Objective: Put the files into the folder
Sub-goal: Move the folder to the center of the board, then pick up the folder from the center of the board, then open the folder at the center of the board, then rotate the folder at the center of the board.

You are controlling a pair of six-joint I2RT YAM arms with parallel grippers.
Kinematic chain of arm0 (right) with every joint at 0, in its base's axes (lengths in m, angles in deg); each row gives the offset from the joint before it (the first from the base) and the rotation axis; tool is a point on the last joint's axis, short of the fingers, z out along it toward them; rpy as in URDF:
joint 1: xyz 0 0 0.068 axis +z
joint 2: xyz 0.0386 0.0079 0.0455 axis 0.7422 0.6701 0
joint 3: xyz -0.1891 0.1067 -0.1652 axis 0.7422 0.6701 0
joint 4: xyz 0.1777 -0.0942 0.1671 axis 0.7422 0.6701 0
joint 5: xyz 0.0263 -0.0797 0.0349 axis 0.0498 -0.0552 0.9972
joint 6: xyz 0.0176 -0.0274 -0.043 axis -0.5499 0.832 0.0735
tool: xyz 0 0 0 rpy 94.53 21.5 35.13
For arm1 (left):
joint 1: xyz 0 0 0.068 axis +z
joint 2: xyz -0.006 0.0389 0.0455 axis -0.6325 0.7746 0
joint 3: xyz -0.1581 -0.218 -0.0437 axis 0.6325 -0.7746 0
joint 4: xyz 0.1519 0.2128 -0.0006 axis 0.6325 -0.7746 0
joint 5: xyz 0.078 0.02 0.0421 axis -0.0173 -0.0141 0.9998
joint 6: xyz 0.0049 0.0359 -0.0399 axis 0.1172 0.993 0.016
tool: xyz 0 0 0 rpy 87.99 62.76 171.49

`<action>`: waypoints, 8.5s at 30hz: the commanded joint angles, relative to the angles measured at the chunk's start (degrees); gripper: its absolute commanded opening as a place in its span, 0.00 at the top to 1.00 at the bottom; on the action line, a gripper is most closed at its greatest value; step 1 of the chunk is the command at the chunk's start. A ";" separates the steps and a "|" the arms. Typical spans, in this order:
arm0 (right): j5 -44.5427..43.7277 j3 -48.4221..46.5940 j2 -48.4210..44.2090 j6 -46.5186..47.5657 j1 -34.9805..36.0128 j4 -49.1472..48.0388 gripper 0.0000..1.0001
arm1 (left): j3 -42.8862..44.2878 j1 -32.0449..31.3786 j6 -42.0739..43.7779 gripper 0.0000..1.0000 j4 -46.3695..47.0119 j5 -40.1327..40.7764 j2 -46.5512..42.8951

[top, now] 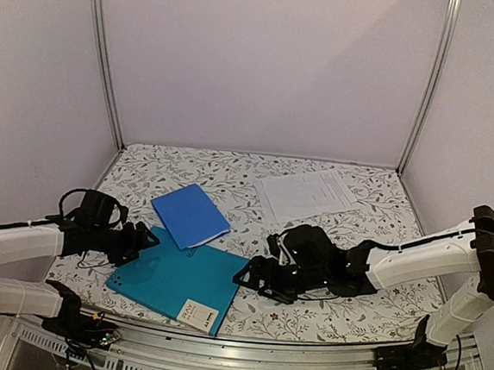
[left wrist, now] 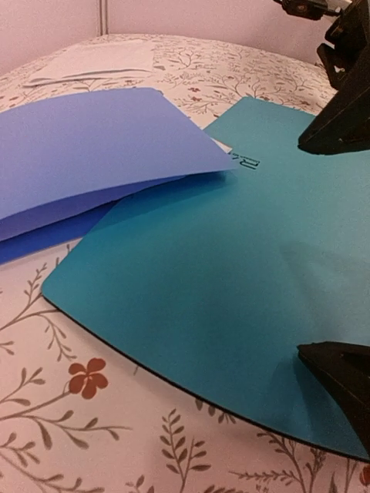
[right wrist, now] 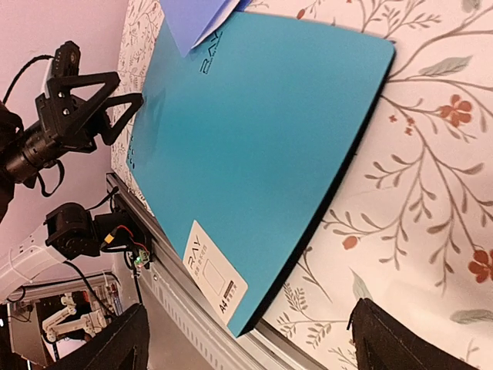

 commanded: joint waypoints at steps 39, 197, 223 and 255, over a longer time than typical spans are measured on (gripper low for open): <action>15.20 -3.26 14.76 -5.48 -1.02 -15.08 0.27 | 1.63 -0.92 8.20 0.28 -11.16 1.62 1.96; -8.10 16.85 -15.13 6.36 -19.13 23.93 0.01 | 48.59 -23.40 25.30 0.21 -13.88 -14.26 53.54; 1.57 -14.68 16.91 27.91 -29.81 26.54 0.01 | 43.33 -25.87 21.49 0.21 -15.51 -8.47 49.94; 6.88 -13.30 8.25 39.37 -19.80 24.81 0.53 | 35.05 -32.62 24.11 0.08 3.21 7.25 34.86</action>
